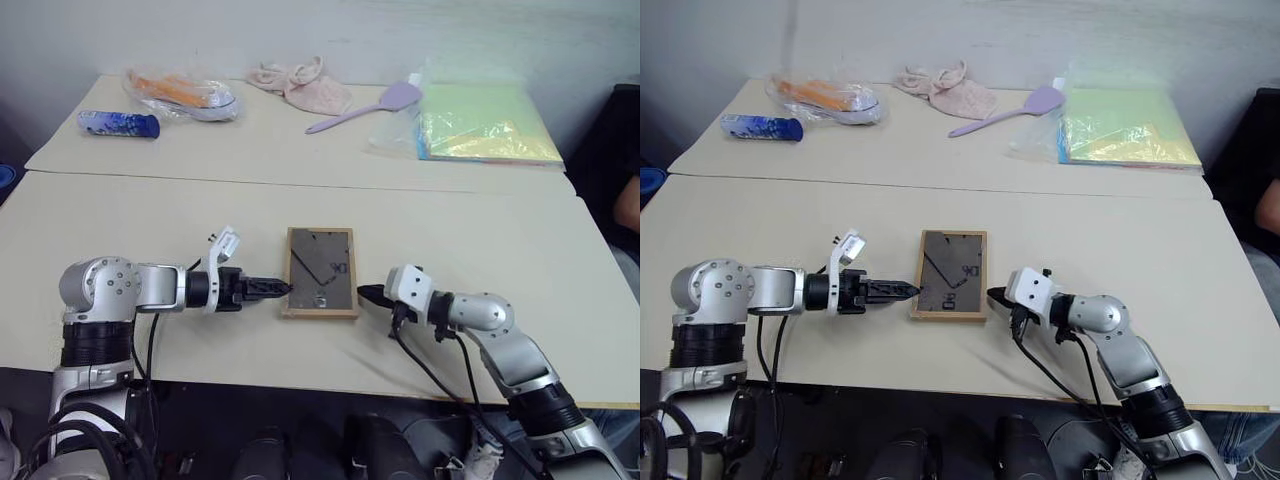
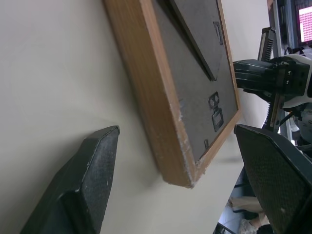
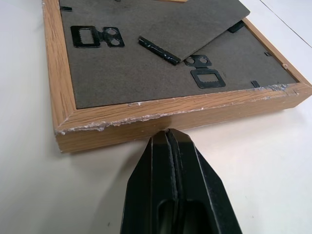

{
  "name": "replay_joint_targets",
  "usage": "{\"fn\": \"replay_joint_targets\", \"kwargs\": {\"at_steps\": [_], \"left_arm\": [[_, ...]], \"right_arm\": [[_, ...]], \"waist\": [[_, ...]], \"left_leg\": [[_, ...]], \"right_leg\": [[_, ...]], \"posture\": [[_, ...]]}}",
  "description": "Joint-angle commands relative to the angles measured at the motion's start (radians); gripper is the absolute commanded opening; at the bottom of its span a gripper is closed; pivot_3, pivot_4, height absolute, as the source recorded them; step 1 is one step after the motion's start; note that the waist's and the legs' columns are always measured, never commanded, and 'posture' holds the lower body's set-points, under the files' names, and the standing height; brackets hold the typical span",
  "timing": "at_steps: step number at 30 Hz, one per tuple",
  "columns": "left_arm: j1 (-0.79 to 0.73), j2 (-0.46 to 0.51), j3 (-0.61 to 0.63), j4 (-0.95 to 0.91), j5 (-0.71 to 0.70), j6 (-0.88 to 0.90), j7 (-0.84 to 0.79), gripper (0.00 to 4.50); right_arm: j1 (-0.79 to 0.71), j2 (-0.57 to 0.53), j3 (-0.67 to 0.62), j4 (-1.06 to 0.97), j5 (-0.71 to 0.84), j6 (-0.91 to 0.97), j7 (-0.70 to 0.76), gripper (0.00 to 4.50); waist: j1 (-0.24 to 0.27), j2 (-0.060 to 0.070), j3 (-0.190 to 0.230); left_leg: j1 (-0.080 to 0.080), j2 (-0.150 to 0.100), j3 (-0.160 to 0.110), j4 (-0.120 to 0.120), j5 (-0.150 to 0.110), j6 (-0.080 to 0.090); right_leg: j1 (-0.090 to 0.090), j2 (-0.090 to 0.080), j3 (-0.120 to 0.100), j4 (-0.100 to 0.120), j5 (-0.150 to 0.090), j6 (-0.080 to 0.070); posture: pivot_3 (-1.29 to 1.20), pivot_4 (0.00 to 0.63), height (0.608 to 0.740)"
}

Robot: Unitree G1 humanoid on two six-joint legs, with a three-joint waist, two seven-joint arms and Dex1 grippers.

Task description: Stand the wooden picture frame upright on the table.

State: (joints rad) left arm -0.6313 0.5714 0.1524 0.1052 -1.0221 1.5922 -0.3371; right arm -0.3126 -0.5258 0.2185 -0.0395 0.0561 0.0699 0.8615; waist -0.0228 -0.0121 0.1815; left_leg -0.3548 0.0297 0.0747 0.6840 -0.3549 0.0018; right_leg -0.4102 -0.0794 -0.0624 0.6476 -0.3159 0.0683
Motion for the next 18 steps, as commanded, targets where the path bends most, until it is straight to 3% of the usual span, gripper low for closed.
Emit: {"fn": "replay_joint_targets", "kwargs": {"at_steps": [1, 7, 11, 16, 18], "left_arm": [[0.007, -0.046, -0.062, 0.067, -0.122, 0.022, 0.107, 3.98], [-0.001, -0.111, -0.036, 0.15, -0.291, 0.022, 0.284, 3.98], [-0.008, -0.131, 0.007, 0.194, -0.327, 0.022, 0.359, 3.12], [-0.002, -0.165, 0.096, 0.192, -0.32, 0.017, 0.394, 1.55], [0.022, -0.168, 0.118, 0.124, -0.303, -0.021, 0.37, 1.28]], "right_arm": [[-0.004, -0.003, 0.005, -0.051, -0.002, -0.001, 0.005, 0.0], [0.0, 0.005, 0.009, -0.062, -0.01, 0.004, -0.003, 0.0], [0.005, 0.005, 0.005, -0.066, -0.012, 0.005, -0.006, 0.0], [0.019, -0.012, -0.031, -0.063, 0.018, 0.032, 0.003, 0.0], [0.026, -0.013, -0.082, -0.07, 0.089, 0.055, 0.022, 0.17]], "waist": [[0.004, 0.0, 0.0], [0.014, 0.0, 0.0], [0.021, 0.0, 0.0], [0.021, 0.0, 0.0], [0.02, 0.0, 0.0]], "left_leg": [[0.0, 0.0, 0.0, 0.0, 0.0, 0.0], [0.0, 0.0, 0.0, 0.0, 0.0, 0.0], [0.0, -0.001, 0.0, 0.0, 0.0, 0.0], [0.0, -0.001, 0.0, 0.0, 0.0, 0.0], [0.0, -0.001, 0.0, 0.001, 0.0, -0.001]], "right_leg": [[0.0, 0.0, 0.0, 0.0, 0.0, 0.0], [0.0, 0.0, 0.0, 0.0, 0.0, 0.0], [0.0, 0.0, 0.0, -0.001, 0.0, 0.0], [0.0, 0.0, -0.001, -0.001, 0.0, 0.0], [0.0, 0.001, -0.001, -0.001, 0.0, 0.0]], "posture": [[0.0, 0.15, 0.74], [0.0, 0.15, 0.74], [0.0, 0.15, 0.74], [0.0, 0.15, 0.74], [0.0, 0.15, 0.74]]}}
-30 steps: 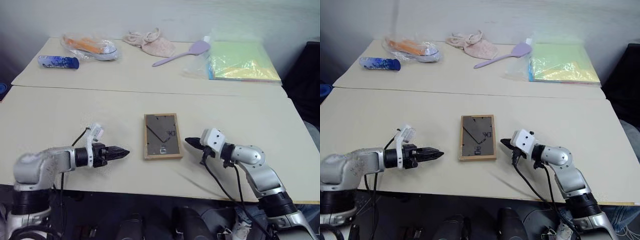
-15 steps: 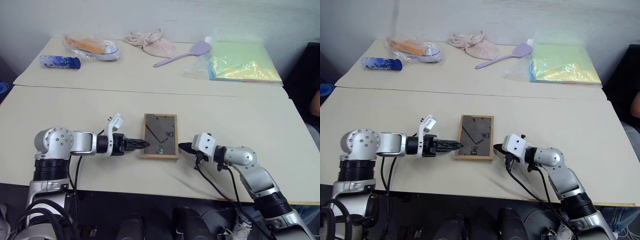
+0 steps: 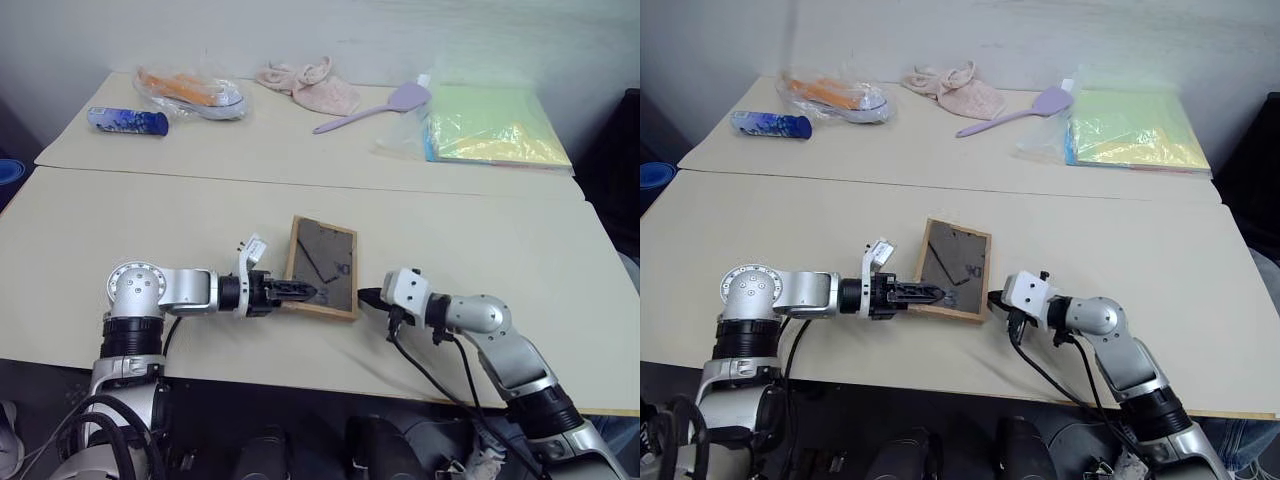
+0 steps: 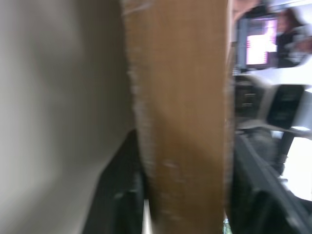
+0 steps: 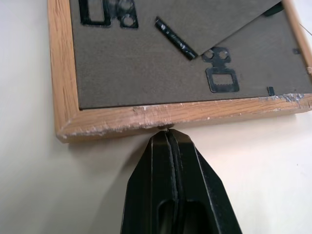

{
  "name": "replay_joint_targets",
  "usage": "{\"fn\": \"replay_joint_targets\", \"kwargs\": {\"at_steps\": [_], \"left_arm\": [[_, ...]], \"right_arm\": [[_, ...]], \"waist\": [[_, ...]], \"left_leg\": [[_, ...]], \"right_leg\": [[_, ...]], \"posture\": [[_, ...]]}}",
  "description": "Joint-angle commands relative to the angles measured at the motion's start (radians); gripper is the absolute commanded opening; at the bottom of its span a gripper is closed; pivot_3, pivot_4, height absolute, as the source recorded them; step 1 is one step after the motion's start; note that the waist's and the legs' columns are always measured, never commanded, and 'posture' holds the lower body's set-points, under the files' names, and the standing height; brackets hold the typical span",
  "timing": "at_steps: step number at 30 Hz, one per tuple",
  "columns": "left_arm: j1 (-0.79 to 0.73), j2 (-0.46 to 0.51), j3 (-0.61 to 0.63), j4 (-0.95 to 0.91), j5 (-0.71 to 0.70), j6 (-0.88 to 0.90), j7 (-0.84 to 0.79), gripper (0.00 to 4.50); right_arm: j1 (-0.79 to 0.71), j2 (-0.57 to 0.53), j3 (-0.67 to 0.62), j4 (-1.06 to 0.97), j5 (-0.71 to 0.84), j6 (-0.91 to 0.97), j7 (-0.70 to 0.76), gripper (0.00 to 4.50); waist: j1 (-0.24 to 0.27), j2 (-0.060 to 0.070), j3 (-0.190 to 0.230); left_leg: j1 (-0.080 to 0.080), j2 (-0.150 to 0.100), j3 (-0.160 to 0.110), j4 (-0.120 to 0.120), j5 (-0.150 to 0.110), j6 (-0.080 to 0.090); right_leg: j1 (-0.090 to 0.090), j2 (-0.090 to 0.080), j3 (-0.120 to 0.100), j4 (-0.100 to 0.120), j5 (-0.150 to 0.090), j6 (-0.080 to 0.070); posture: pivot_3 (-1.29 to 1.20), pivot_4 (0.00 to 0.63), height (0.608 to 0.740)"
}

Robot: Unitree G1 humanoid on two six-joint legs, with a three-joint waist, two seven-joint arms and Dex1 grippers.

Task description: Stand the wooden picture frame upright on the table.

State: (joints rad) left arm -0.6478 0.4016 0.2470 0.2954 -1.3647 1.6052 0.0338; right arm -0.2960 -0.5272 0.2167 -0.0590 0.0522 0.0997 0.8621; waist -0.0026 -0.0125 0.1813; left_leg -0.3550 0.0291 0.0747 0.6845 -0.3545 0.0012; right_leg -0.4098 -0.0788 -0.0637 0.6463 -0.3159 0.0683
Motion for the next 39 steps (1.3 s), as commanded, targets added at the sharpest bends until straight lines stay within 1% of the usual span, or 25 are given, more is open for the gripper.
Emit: {"fn": "replay_joint_targets", "kwargs": {"at_steps": [1, 2, 3, 4, 5, 6, 7, 8, 10, 13, 14, 16, 20, 23, 25, 28, 30, 31, 33, 34, 36, 38, 39], "left_arm": [[0.063, 0.013, 0.016, -0.137, 0.062, -0.081, -0.05, 1.28], [0.082, 0.021, 0.009, -0.188, 0.08, -0.115, -0.089, 1.28], [0.11, 0.052, -0.026, -0.258, 0.134, -0.178, -0.153, 1.28], [0.145, 0.102, -0.096, -0.336, 0.239, -0.304, -0.259, 1.28], [0.182, 0.156, -0.172, -0.399, 0.346, -0.433, -0.37, 1.28], [0.209, 0.194, -0.227, -0.438, 0.424, -0.529, -0.453, 1.28], [0.232, 0.223, -0.277, -0.454, 0.499, -0.623, -0.516, 1.28], [0.247, 0.209, -0.277, -0.449, 0.522, -0.68, -0.538, 1.28], [0.256, 0.182, -0.263, -0.432, 0.528, -0.708, -0.543, 1.28], [0.268, 0.186, -0.306, -0.46, 0.596, -0.77, -0.607, 1.28], [0.271, 0.188, -0.317, -0.469, 0.613, -0.783, -0.622, 1.28], [0.278, 0.163, -0.298, -0.487, 0.595, -0.782, -0.622, 1.28], [0.296, 0.158, -0.297, -0.51, 0.613, -0.802, -0.655, 1.28], [0.294, 0.152, -0.275, -0.497, 0.597, -0.746, -0.63, 1.28], [0.275, 0.145, -0.242, -0.47, 0.554, -0.656, -0.594, 1.28], [0.26, 0.139, -0.196, -0.46, 0.494, -0.565, -0.588, 1.28], [0.249, 0.126, -0.143, -0.454, 0.417, -0.498, -0.591, 1.28], [0.24, 0.11, -0.099, -0.448, 0.337, -0.45, -0.589, 1.28], [0.218, 0.1, -0.033, -0.416, 0.211, -0.344, -0.569, 1.28], [0.203, 0.104, -0.008, -0.384, 0.161, -0.276, -0.548, 1.28], [0.18, 0.116, 0.037, -0.32, 0.064, -0.169, -0.513, 1.28], [0.148, 0.139, 0.056, -0.246, 0.023, -0.054, -0.476, 1.28], [0.136, 0.155, 0.054, -0.208, 0.012, -0.017, -0.459, 1.28]], "right_arm": [[0.009, -0.009, -0.115, -0.06, 0.154, 0.035, 0.041, 0.36], [0.009, -0.007, -0.139, -0.067, 0.197, 0.043, 0.056, 0.56], [0.002, -0.012, -0.166, -0.098, 0.295, 0.093, 0.109, 0.85], [-0.011, -0.012, -0.192, -0.127, 0.39, 0.143, 0.149, 1.22], [-0.033, -0.019, -0.213, -0.153, 0.483, 0.249, 0.166, 1.58], [-0.049, -0.025, -0.226, -0.17, 0.546, 0.325, 0.171, 1.95], [-0.08, -0.021, -0.229, -0.171, 0.57, 0.367, 0.162, 2.29], [-0.113, -0.013, -0.222, -0.168, 0.584, 0.405, 0.148, 2.58], [-0.163, 0.005, -0.2, -0.156, 0.578, 0.433, 0.124, 3.31], [-0.222, 0.044, -0.164, -0.12, 0.542, 0.444, 0.089, 4.34], [-0.235, 0.056, -0.157, -0.108, 0.529, 0.439, 0.081, 4.45], [-0.254, 0.073, -0.138, -0.079, 0.498, 0.417, 0.075, 4.45], [-0.266, 0.107, -0.097, -0.081, 0.493, 0.391, 0.118, 4.45], [-0.249, 0.117, -0.089, -0.139, 0.539, 0.389, 0.173, 4.45], [-0.224, 0.095, -0.087, -0.172, 0.533, 0.361, 0.214, 4.45], [-0.181, 0.053, -0.096, -0.2, 0.506, 0.306, 0.258, 4.45], [-0.163, 0.02, -0.098, -0.182, 0.437, 0.192, 0.284, 4.45], [-0.162, 0.006, -0.097, -0.15, 0.366, 0.076, 0.288, 4.45], [-0.162, -0.012, -0.115, -0.084, 0.297, -0.08, 0.303, 4.45], [-0.166, -0.012, -0.139, -0.048, 0.286, -0.149, 0.302, 4.45], [-0.17, -0.027, -0.191, -0.001, 0.3, -0.228, 0.315, 4.45], [-0.181, -0.043, -0.219, 0.046, 0.298, -0.319, 0.335, 4.45], [-0.192, -0.059, -0.231, 0.085, 0.276, -0.405, 0.347, 4.45]], "waist": [[-0.001, 0.0, 0.0], [-0.002, 0.0, 0.0], [-0.004, 0.0, 0.0], [-0.007, 0.0, 0.0], [-0.01, 0.0, 0.0], [-0.016, 0.0, 0.0], [-0.021, 0.0, 0.0], [-0.024, 0.001, -0.001], [-0.024, 0.004, -0.002], [-0.021, 0.004, -0.002], [-0.018, 0.004, -0.002], [-0.014, 0.004, -0.002], [-0.01, 0.004, -0.002], [-0.011, 0.004, -0.002], [-0.01, 0.003, -0.002], [-0.01, 0.003, -0.002], [-0.01, 0.003, -0.002], [-0.01, 0.003, -0.002], [-0.016, 0.003, -0.002], [-0.018, 0.002, -0.001], [-0.021, 0.002, -0.001], [-0.023, 0.002, -0.001], [-0.024, 0.002, -0.001]], "left_leg": [[0.0, 0.0, 0.0, 0.0, 0.0, 0.0], [0.0, 0.0, 0.0, 0.0, 0.0, 0.0], [0.0, 0.001, 0.0, 0.0, 0.0, -0.001], [0.0, 0.001, 0.0, 0.0, 0.0, -0.001], [0.0, 0.001, 0.0, 0.0, 0.001, -0.003], [0.001, 0.002, 0.0, 0.0, 0.001, -0.003], [0.001, 0.002, 0.0, -0.001, 0.001, -0.004], [0.003, 0.002, 0.001, -0.001, 0.002, -0.005], [0.004, 0.001, 0.001, -0.001, 0.002, -0.005], [0.003, 0.002, 0.001, -0.001, 0.002, -0.004], [0.002, 0.001, 0.001, -0.001, 0.002, -0.003], [0.001, 0.001, 0.001, -0.001, 0.001, -0.002], [-0.001, 0.001, 0.001, -0.001, 0.0, 0.001], [-0.001, 0.001, 0.001, -0.001, 0.0, 0.001], [-0.001, 0.001, 0.0, -0.001, 0.0, 0.001], [-0.001, 0.001, 0.0, -0.001, 0.0, 0.001], [-0.001, 0.001, 0.0, -0.002, -0.001, 0.002], [-0.001, 0.001, 0.0, -0.002, -0.001, 0.002], [-0.001, 0.001, 0.0, -0.002, -0.001, 0.002], [-0.001, 0.001, 0.0, -0.002, 0.0, 0.001], [-0.001, 0.001, 0.0, -0.002, 0.0, 0.0], [-0.001, 0.001, 0.0, -0.002, 0.0, 0.0], [-0.001, 0.001, 0.0, -0.002, 0.0, 0.0]], "right_leg": [[0.0, 0.0, 0.0, 0.0, 0.0, 0.0], [0.0, 0.0, 0.0, 0.0, 0.0, 0.0], [0.0, 0.001, 0.0, 0.0, 0.0, 0.0], [0.0, 0.001, 0.0, 0.0, 0.0, 0.0], [0.0, 0.002, 0.0, -0.001, 0.0, 0.0], [0.0, 0.003, 0.0, -0.001, 0.0, 0.0], [0.0, 0.003, 0.0, -0.002, 0.0, -0.001], [0.001, 0.003, 0.001, -0.002, -0.001, -0.001], [0.001, 0.002, 0.001, -0.001, -0.001, -0.001], [0.0, 0.002, 0.002, -0.001, -0.001, -0.001], [0.0, 0.001, 0.001, -0.001, -0.001, -0.001], [0.0, 0.001, 0.001, -0.001, -0.001, -0.001], [-0.001, 0.0, 0.001, -0.001, 0.0, 0.0], [-0.001, 0.0, 0.001, -0.001, 0.0, 0.0], [-0.001, 0.0, 0.001, -0.001, 0.0, 0.0], [-0.001, 0.0, 0.001, -0.001, 0.0, 0.0], [-0.001, 0.0, 0.001, -0.001, 0.0, 0.0], [-0.001, 0.0, 0.001, -0.002, 0.0, 0.0], [-0.001, 0.0, 0.001, -0.001, 0.0, 0.0], [-0.001, 0.0, 0.001, -0.001, 0.0, 0.0], [-0.001, 0.001, 0.001, -0.001, 0.0, 0.0], [-0.001, 0.0, 0.001, -0.001, 0.0, 0.0], [-0.001, 0.0, 0.001, -0.001, 0.0, 0.0]], "posture": [[0.0, 0.15, 0.74], [0.0, 0.15, 0.74], [0.0, 0.15, 0.74], [0.0, 0.15, 0.74], [0.0, 0.15, 0.74], [0.0, 0.15, 0.74], [0.0, 0.15, 0.74], [0.0, 0.15, 0.74], [0.0, 0.15, 0.74], [0.0, 0.15, 0.74], [0.0, 0.15, 0.74], [0.0, 0.15, 0.74], [0.0, 0.15, 0.74], [0.0, 0.15, 0.74], [0.0, 0.15, 0.74], [0.0, 0.15, 0.74], [0.0, 0.15, 0.74], [0.0, 0.15, 0.74], [0.0, 0.15, 0.74], [0.0, 0.15, 0.74], [0.0, 0.15, 0.74], [0.0, 0.15, 0.74], [0.0, 0.15, 0.74]]}}
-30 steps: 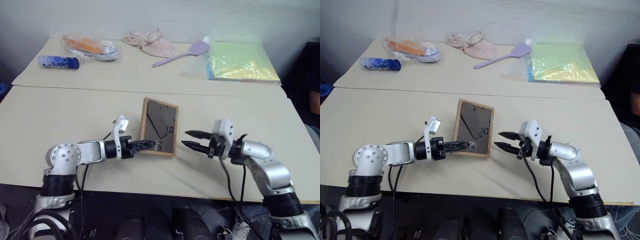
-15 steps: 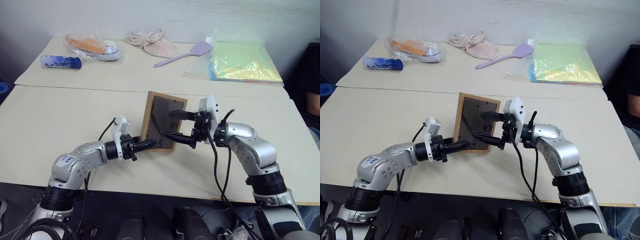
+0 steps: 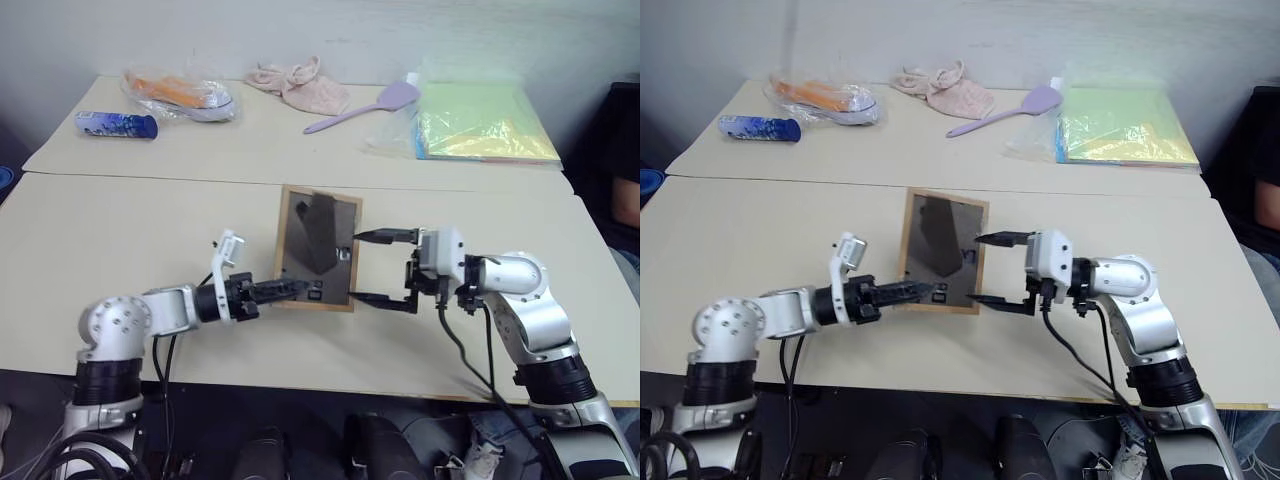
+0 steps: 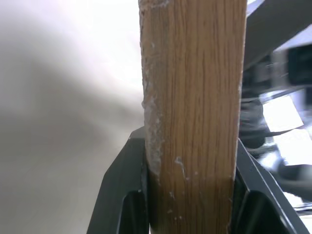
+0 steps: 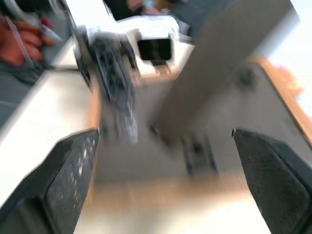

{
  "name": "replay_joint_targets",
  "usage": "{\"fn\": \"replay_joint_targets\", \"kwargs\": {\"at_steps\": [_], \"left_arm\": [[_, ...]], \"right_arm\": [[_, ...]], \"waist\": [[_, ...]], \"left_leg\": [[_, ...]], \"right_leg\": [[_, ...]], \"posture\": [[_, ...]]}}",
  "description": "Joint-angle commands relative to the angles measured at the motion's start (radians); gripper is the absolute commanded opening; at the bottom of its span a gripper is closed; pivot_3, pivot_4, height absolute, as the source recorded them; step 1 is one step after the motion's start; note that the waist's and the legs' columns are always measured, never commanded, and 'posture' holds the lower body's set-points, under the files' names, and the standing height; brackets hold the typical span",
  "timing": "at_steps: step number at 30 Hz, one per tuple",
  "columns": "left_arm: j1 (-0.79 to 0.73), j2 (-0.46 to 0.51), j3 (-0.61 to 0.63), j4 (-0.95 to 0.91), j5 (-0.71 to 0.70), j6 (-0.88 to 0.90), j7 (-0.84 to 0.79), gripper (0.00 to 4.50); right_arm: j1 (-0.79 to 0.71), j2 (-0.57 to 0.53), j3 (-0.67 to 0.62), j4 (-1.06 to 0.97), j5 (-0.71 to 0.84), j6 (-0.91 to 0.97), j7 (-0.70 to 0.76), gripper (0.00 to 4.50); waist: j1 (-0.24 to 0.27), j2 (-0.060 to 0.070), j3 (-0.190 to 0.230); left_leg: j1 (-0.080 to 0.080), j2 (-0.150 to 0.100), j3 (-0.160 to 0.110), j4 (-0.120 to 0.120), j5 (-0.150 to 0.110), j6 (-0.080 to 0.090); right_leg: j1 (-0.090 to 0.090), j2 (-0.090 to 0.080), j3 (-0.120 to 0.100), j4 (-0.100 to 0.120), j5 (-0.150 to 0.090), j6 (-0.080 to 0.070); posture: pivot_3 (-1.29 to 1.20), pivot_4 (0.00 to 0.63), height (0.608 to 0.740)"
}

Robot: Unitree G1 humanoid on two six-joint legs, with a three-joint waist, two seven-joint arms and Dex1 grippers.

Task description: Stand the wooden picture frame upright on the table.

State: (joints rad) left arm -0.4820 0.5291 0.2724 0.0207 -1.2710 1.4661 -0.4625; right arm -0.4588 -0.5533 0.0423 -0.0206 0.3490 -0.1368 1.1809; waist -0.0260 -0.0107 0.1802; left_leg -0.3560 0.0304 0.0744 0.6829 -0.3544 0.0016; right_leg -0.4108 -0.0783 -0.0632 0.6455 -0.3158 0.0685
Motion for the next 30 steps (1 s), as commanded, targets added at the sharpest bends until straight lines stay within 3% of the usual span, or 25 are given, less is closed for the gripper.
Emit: {"fn": "replay_joint_targets", "kwargs": {"at_steps": [1, 7, 15, 18, 24, 27, 30], "left_arm": [[-0.035, 0.055, 0.002, 0.107, -0.108, 0.142, 0.054, 1.28], [-0.086, 0.1, -0.103, 0.259, -0.327, 0.148, 0.155, 1.28], [-0.107, 0.144, -0.269, 0.28, -0.684, 0.06, 0.325, 1.28], [-0.106, 0.156, -0.286, 0.264, -0.701, 0.04, 0.326, 1.28], [-0.07, 0.172, -0.27, 0.223, -0.701, 0.012, 0.311, 1.28], [-0.048, 0.154, -0.229, 0.172, -0.701, -0.031, 0.316, 1.28], [-0.004, 0.163, -0.152, 0.077, -0.701, -0.117, 0.385, 2.21]], "right_arm": [[-0.039, -0.05, -0.06, 0.08, -0.04, -0.238, 0.048, 4.45], [-0.145, -0.042, 0.024, 0.369, -0.328, -0.783, -0.039, 4.45], [-0.211, 0.066, 0.075, 0.557, -0.659, -1.044, -0.37, 4.45], [-0.217, 0.073, 0.061, 0.575, -0.742, -1.056, -0.495, 3.84], [-0.227, 0.046, 0.047, 0.597, -0.828, -1.021, -0.699, 1.8], [-0.242, 0.035, 0.049, 0.6, -0.844, -1.003, -0.761, 1.74], [-0.255, 0.031, 0.065, 0.607, -0.824, -1.006, -0.783, 1.71]], "waist": [[-0.003, 0.0, 0.0], [-0.004, -0.001, 0.0], [-0.005, -0.001, 0.001], [-0.005, -0.001, 0.001], [-0.006, -0.001, 0.001], [-0.006, -0.001, 0.001], [-0.006, -0.001, 0.001]], "left_leg": [[0.0, 0.0, 0.0, 0.0, 0.0, 0.0], [0.001, 0.0, 0.0, 0.0, 0.001, -0.001], [0.001, 0.0, 0.0, 0.001, 0.001, -0.002], [0.001, 0.001, -0.001, 0.001, 0.001, -0.002], [0.001, 0.0, 0.0, 0.001, 0.002, -0.002], [0.001, 0.001, 0.0, 0.001, 0.002, -0.003], [0.001, 0.001, -0.001, 0.001, 0.002, -0.003]], "right_leg": [[0.0, 0.0, 0.0, 0.0, 0.0, 0.0], [0.0, 0.0, 0.001, -0.001, 0.0, 0.0], [0.0, 0.0, 0.001, 0.001, 0.0, 0.0], [0.0, 0.0, 0.001, 0.001, 0.0, 0.0], [0.0, 0.0, 0.001, 0.001, 0.0, -0.001], [0.0, 0.0, 0.001, 0.001, 0.0, -0.001], [0.0, 0.0, 0.001, 0.001, 0.0, -0.001]], "posture": [[0.0, 0.15, 0.74], [0.0, 0.15, 0.74], [0.0, 0.15, 0.74], [0.0, 0.15, 0.74], [0.0, 0.15, 0.74], [0.0, 0.15, 0.74], [0.0, 0.15, 0.74]]}}
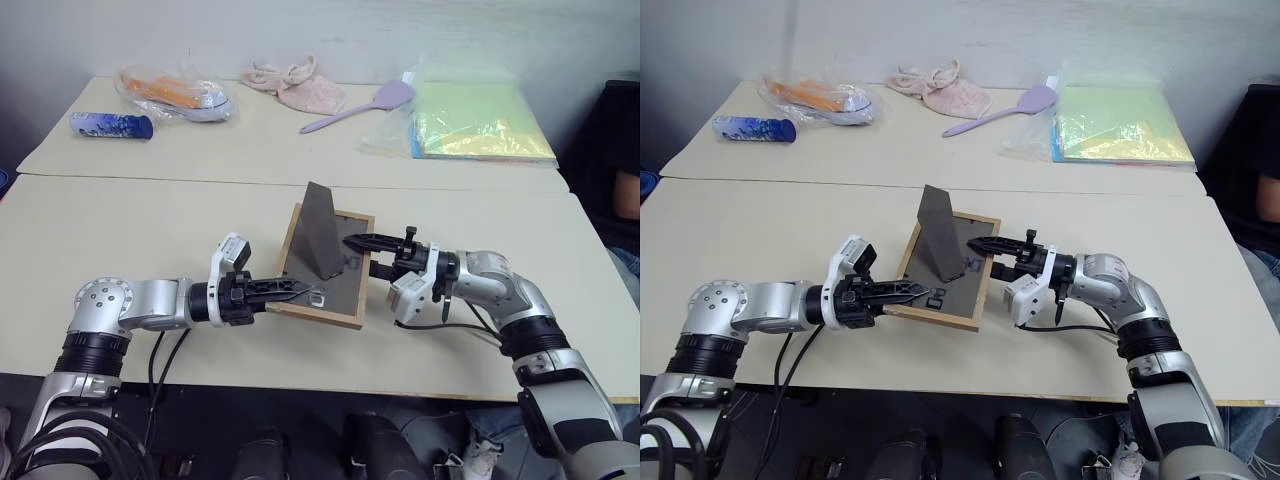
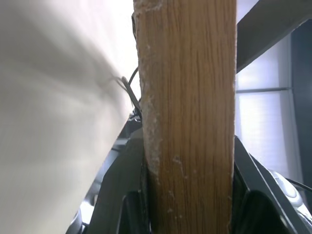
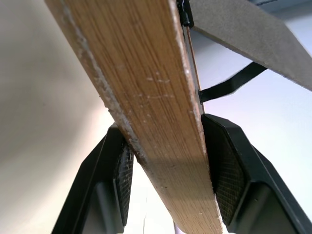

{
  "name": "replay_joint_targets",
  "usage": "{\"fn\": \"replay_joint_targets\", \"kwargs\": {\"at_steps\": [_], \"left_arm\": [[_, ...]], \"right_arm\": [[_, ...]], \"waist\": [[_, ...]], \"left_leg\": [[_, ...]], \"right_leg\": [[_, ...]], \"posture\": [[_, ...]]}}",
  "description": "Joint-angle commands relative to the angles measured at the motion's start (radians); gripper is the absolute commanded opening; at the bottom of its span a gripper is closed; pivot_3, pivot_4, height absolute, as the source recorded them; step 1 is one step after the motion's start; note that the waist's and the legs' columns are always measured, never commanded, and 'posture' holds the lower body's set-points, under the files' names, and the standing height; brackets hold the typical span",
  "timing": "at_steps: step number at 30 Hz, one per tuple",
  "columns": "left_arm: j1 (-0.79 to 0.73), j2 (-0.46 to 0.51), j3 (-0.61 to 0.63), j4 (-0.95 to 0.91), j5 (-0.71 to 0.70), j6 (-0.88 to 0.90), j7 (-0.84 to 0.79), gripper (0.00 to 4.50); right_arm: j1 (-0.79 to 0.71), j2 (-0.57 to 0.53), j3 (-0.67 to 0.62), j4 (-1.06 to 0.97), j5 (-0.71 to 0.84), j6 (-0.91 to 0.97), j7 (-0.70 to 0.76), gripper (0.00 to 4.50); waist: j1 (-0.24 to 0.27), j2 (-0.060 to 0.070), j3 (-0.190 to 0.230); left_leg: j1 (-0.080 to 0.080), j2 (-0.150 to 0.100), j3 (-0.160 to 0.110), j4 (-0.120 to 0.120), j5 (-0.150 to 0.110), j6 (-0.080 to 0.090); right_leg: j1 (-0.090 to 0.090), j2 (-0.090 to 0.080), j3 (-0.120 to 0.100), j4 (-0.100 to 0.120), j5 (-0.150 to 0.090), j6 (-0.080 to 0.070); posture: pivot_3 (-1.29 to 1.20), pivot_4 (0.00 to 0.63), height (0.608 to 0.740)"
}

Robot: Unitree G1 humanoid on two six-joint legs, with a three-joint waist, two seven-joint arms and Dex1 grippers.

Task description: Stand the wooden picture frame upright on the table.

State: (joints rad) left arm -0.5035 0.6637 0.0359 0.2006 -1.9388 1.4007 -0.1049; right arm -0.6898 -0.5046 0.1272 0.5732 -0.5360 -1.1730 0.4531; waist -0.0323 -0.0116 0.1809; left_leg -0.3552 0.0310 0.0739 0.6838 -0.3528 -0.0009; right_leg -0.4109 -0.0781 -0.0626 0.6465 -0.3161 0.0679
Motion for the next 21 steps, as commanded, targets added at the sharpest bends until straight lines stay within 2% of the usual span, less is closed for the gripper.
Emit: {"fn": "replay_joint_targets", "kwargs": {"at_steps": [1, 3, 4, 5, 6, 7, 8, 10, 11, 13, 14, 16, 18, 21], "left_arm": [[0.029, 0.044, 0.099, -0.122, -0.033, -0.058, 0.031, 2.63], [0.081, 0.157, 0.157, -0.188, -0.022, -0.079, 0.043, 3.19], [0.107, 0.189, 0.202, -0.212, 0.0, -0.103, 0.033, 3.48], [0.136, 0.197, 0.297, -0.241, 0.07, -0.179, -0.012, 3.78], [0.179, 0.208, 0.389, -0.297, 0.213, -0.288, -0.156, 4.11], [0.212, 0.214, 0.451, -0.338, 0.321, -0.37, -0.268, 4.11], [0.275, 0.259, 0.461, -0.393, 0.476, -0.459, -0.404, 4.11], [0.413, 0.347, 0.4, -0.463, 0.799, -0.682, -0.612, 4.11], [0.455, 0.368, 0.373, -0.475, 0.913, -0.772, -0.675, 4.11], [0.522, 0.374, 0.32, -0.483, 1.102, -0.962, -0.775, 4.46], [0.539, 0.367, 0.304, -0.485, 1.164, -1.03, -0.812, 4.5], [0.507, 0.269, 0.269, -0.487, 1.248, -1.181, -0.818, 4.5], [0.484, 0.213, 0.24, -0.48, 1.309, -1.26, -0.835, 4.5], [0.449, 0.181, 0.186, -0.437, 1.365, -1.296, -0.879, 4.5]], "right_arm": [[-0.026, -0.019, -0.014, 0.014, 0.07, 0.03, -0.059, 1.47], [-0.022, -0.027, 0.002, 0.004, 0.108, 0.032, -0.052, 1.28], [-0.017, -0.031, 0.009, -0.003, 0.134, 0.04, -0.044, 1.27], [-0.005, -0.032, 0.019, -0.011, 0.195, 0.057, -0.019, 1.27], [0.02, -0.037, 0.048, -0.025, 0.286, 0.094, 0.045, 1.27], [0.038, -0.042, 0.07, -0.037, 0.357, 0.123, 0.095, 1.27], [0.061, -0.042, 0.078, -0.062, 0.441, 0.172, 0.143, 1.27], [0.136, -0.043, 0.094, -0.186, 0.703, 0.411, 0.318, 1.27], [0.162, -0.044, 0.094, -0.238, 0.797, 0.499, 0.378, 1.27], [0.223, -0.049, 0.065, -0.381, 1.017, 0.78, 0.451, 1.26], [0.238, -0.049, 0.046, -0.426, 1.074, 0.857, 0.467, 1.26], [0.261, -0.076, 0.026, -0.507, 1.199, 1.14, 0.458, 1.26], [0.276, -0.094, 0.018, -0.555, 1.258, 1.328, 0.447, 1.26], [0.287, -0.085, 0.033, -0.564, 1.262, 1.517, 0.409, 1.26]], "waist": [[0.0, 0.0, 0.0], [-0.01, 0.0, 0.0], [-0.015, 0.0, 0.001], [-0.016, 0.001, 0.001], [-0.02, 0.001, 0.001], [-0.021, 0.001, 0.001], [-0.021, 0.001, 0.001], [-0.02, 0.001, 0.001], [-0.017, 0.003, 0.002], [-0.003, 0.005, 0.004], [0.004, 0.005, 0.004], [0.01, 0.005, 0.004], [0.015, 0.005, 0.004], [0.007, 0.004, 0.003]], "left_leg": [[0.0, 0.0, 0.0, 0.0, 0.0, 0.0], [0.0, 0.0, 0.0, 0.0, 0.0, 0.0], [0.0, 0.001, 0.0, -0.001, 0.0, 0.0], [0.0, 0.0, 0.0, -0.001, 0.0, 0.0], [0.0, 0.0, 0.0, -0.001, 0.0, 0.0], [0.0, 0.001, 0.0, -0.001, 0.0, 0.0], [0.0, 0.001, 0.0, -0.001, 0.0, 0.0], [0.0, 0.001, -0.001, -0.002, 0.0, -0.001], [0.0, 0.0, -0.001, -0.002, 0.0, -0.001], [0.0, -0.001, 0.0, -0.002, 0.0, 0.0], [0.0, -0.001, 0.0, -0.002, 0.0, 0.0], [0.0, -0.001, 0.0, -0.002, 0.0, 0.001], [-0.001, 0.0, -0.001, -0.002, -0.001, 0.002], [-0.002, 0.0, -0.001, -0.004, -0.003, 0.002]], "right_leg": [[0.0, 0.0, 0.0, -0.001, 0.0, 0.0], [-0.001, 0.0, 0.0, -0.001, 0.0, 0.0], [-0.001, 0.0, 0.0, -0.001, 0.0, 0.0], [-0.001, 0.0, 0.0, 0.0, 0.0, -0.001], [-0.001, 0.0, 0.0, -0.001, 0.0, -0.001], [-0.001, 0.0, 0.0, -0.002, 0.0, -0.001], [0.0, 0.001, -0.001, -0.002, -0.001, -0.001], [0.0, 0.001, -0.002, -0.003, -0.001, -0.002], [0.001, 0.002, -0.002, -0.003, -0.001, -0.002], [0.001, 0.001, -0.001, -0.004, -0.001, -0.002], [0.001, 0.0, 0.0, -0.005, -0.001, -0.002], [0.0, -0.001, 0.0, -0.005, -0.001, -0.002], [0.0, -0.002, -0.001, -0.005, -0.001, -0.002], [-0.002, -0.002, -0.001, -0.007, -0.001, -0.002]], "posture": [[0.0, 0.15, 0.74], [0.0, 0.15, 0.74], [0.0, 0.15, 0.74], [0.0, 0.15, 0.74], [0.0, 0.15, 0.74], [0.0, 0.15, 0.74], [0.0, 0.15, 0.74], [0.0, 0.15, 0.74], [0.0, 0.15, 0.74], [0.0, 0.15, 0.74], [0.0, 0.15, 0.74], [0.0, 0.15, 0.74], [0.0, 0.15, 0.74], [0.0, 0.15, 0.74]]}}
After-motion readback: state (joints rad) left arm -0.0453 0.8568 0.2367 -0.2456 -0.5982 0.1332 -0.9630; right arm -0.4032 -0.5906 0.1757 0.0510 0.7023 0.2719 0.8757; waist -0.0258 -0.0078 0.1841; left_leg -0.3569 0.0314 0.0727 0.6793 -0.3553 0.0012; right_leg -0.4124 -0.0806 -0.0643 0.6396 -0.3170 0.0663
